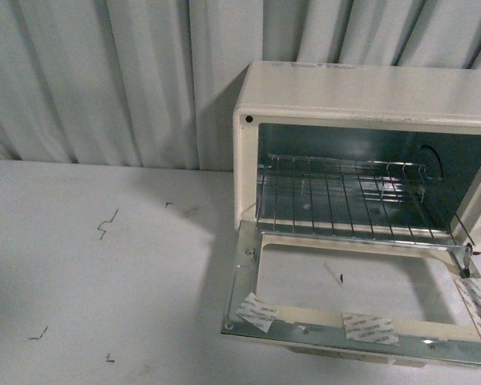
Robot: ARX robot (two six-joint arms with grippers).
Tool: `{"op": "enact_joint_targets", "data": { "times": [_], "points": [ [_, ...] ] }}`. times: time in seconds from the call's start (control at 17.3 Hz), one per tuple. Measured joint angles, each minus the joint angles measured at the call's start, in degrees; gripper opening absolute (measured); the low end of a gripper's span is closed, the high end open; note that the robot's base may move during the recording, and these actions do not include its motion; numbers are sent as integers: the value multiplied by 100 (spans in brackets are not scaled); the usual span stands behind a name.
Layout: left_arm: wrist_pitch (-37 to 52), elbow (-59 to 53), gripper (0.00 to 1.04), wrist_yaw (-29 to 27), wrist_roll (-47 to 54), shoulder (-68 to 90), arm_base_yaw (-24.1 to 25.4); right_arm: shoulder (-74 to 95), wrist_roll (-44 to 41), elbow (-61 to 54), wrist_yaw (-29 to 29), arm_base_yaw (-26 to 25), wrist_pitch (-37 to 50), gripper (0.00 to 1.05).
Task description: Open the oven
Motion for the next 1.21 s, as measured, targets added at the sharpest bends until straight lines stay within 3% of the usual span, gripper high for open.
{"op": "enact_joint_targets", "data": {
  "times": [1.21],
  "points": [
    [0,0,98,0,-2,0,0,0,2,0,0,0,0,98]
  ]
}}
